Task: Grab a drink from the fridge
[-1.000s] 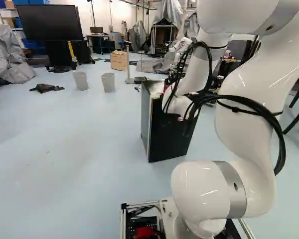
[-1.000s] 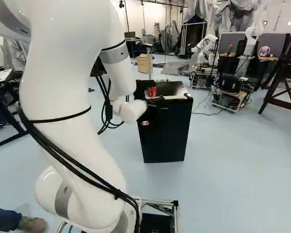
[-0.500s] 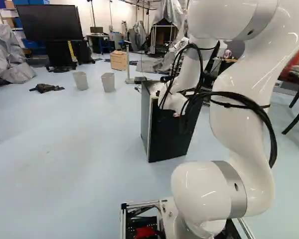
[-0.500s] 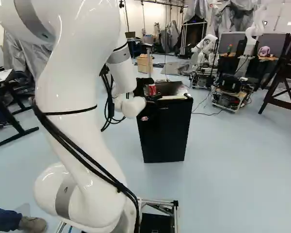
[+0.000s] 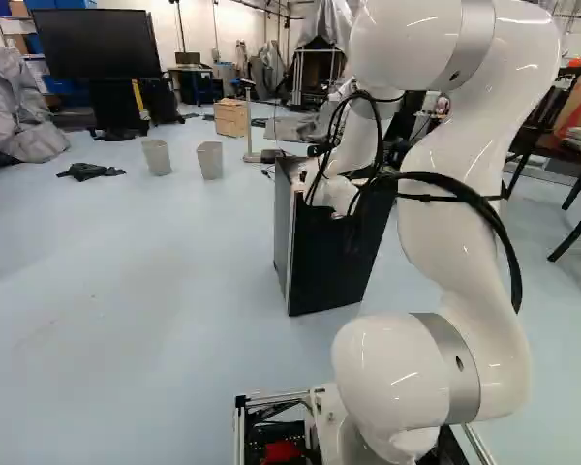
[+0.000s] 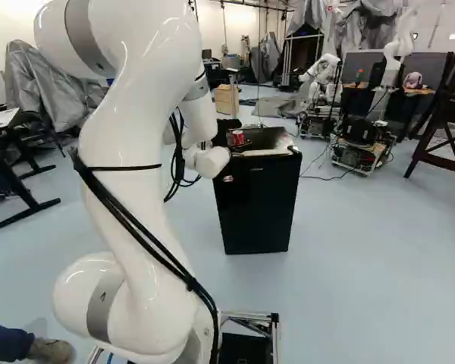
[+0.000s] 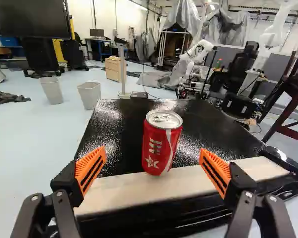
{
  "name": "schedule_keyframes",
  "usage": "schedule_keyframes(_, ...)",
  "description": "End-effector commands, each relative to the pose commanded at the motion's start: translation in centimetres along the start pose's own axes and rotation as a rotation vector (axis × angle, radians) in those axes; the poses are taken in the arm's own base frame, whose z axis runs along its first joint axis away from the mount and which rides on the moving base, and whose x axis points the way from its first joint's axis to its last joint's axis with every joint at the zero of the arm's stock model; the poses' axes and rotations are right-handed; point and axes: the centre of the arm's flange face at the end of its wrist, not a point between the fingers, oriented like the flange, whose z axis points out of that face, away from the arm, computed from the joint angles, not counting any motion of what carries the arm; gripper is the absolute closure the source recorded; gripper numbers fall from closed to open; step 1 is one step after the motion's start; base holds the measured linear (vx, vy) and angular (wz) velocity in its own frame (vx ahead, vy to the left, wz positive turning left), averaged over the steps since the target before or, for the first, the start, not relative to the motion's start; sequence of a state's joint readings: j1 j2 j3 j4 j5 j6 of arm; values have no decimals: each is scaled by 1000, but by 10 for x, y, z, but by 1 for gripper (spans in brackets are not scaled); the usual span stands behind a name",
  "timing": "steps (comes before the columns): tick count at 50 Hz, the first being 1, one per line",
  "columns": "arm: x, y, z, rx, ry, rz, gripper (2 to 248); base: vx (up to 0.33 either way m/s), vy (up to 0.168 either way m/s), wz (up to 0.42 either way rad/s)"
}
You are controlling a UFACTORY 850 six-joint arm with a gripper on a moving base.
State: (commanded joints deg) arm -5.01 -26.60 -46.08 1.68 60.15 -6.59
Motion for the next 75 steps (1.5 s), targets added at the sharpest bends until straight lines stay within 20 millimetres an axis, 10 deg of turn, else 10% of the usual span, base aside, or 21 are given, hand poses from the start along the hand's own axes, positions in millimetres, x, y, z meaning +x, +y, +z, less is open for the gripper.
schedule_keyframes(56,3,-2,21,1,37,136,3,0,0,0)
schedule_keyframes(75,3,-2,21,1,37,136,140,0,0,0)
